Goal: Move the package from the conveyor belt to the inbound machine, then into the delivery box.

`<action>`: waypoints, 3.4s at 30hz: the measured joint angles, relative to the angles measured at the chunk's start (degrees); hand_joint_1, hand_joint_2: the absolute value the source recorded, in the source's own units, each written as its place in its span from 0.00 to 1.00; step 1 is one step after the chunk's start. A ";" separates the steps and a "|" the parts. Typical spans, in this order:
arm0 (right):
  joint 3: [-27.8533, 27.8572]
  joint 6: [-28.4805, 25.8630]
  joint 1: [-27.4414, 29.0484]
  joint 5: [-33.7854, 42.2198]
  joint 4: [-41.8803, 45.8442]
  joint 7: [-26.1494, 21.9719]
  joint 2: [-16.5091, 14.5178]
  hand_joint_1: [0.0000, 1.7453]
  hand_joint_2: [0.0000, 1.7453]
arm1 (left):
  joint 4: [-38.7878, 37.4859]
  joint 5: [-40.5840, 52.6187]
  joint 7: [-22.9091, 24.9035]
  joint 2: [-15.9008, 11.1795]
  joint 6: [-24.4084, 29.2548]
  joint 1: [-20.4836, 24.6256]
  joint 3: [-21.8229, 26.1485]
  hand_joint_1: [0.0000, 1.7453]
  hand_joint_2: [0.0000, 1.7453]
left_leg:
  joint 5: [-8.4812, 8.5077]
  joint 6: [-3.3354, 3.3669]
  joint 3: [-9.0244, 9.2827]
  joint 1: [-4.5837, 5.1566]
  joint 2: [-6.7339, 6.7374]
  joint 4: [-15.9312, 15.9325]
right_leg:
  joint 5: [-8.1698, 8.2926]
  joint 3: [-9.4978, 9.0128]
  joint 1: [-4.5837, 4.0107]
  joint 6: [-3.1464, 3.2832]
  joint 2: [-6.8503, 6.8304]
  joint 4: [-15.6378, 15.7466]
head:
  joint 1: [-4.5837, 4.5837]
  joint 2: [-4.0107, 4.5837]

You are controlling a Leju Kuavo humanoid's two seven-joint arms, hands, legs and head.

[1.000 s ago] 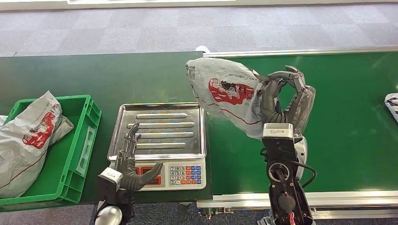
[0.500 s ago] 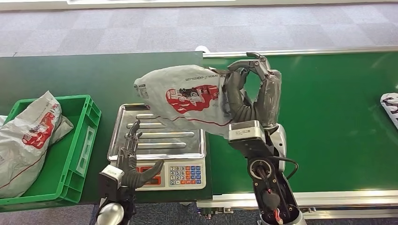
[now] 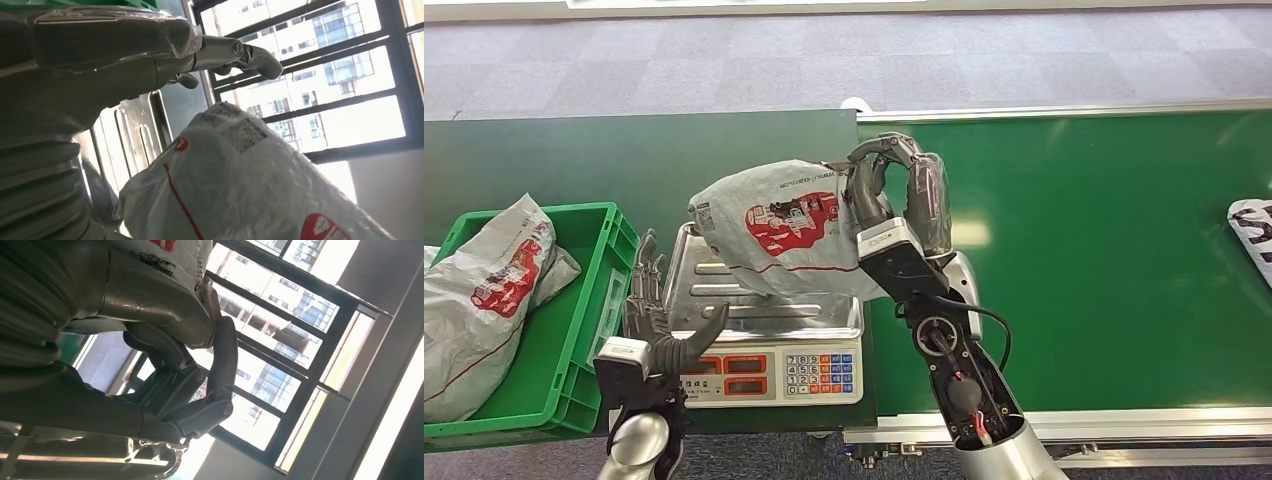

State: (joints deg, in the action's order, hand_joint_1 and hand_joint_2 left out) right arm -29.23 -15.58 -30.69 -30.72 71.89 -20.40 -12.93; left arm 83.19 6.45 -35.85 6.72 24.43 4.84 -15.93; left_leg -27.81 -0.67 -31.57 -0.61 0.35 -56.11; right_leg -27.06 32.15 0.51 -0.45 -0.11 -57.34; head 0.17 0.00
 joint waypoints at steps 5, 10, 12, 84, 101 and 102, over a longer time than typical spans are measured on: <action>2.84 -3.55 -1.59 5.68 -7.81 -1.73 0.09 1.00 1.00 | 4.20 0.53 -0.29 -0.46 2.09 -0.71 3.08 0.00 1.00 | 0.00 0.00 0.01 0.01 0.00 -0.01 | 0.00 0.00 0.01 0.00 -0.02 0.00 | 0.00 0.00; 13.06 -4.13 -3.56 13.62 -20.37 -7.44 2.16 1.00 1.00 | 6.64 1.39 -0.24 -0.77 1.44 -2.14 5.09 0.00 1.00 | 0.05 0.08 0.00 0.07 -0.12 -0.04 | 0.02 -0.05 0.08 -0.03 -0.14 0.02 | -0.02 0.00; 16.89 -3.61 -3.63 15.31 -23.21 -8.52 2.93 1.00 1.00 | 6.95 1.48 -0.15 -0.79 0.91 -2.37 5.49 0.00 1.00 | 0.05 0.08 0.00 0.07 -0.14 -0.05 | 0.03 -0.04 0.08 -0.03 -0.14 0.02 | -0.01 0.00; 15.29 21.41 -0.54 10.57 -24.77 -3.64 2.69 0.00 1.00 | 0.71 11.29 11.59 0.60 -14.21 5.44 -1.03 0.00 1.00 | 0.05 0.07 -0.02 0.04 -0.06 -0.06 | 0.03 0.06 0.04 -0.02 -0.09 0.02 | -0.01 0.00; 17.27 13.70 28.49 7.91 16.28 -6.05 8.00 0.00 1.00 | -21.54 47.47 34.43 2.49 -7.91 13.86 -2.43 0.00 1.00 | -0.01 0.04 -0.06 0.04 -0.08 -0.02 | 0.00 0.05 0.04 -0.01 -0.11 0.04 | -0.01 0.00; 17.18 13.70 29.67 7.98 17.49 -6.23 7.95 0.00 1.00 | -22.68 50.70 36.68 2.63 -8.00 14.79 -2.75 0.07 1.00 | -0.01 0.04 -0.02 0.04 -0.12 -0.02 | -0.01 -0.03 0.04 -0.01 -0.13 0.04 | -0.01 0.00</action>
State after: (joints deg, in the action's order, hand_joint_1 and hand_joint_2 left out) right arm -12.05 -1.88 -1.02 -22.74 89.38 -26.63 -4.99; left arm 60.52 57.15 0.84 9.35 16.43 19.63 -18.69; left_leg -27.82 -0.63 -31.58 -0.58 0.23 -56.13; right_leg -27.07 32.12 0.55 -0.46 -0.24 -57.30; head 0.17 0.00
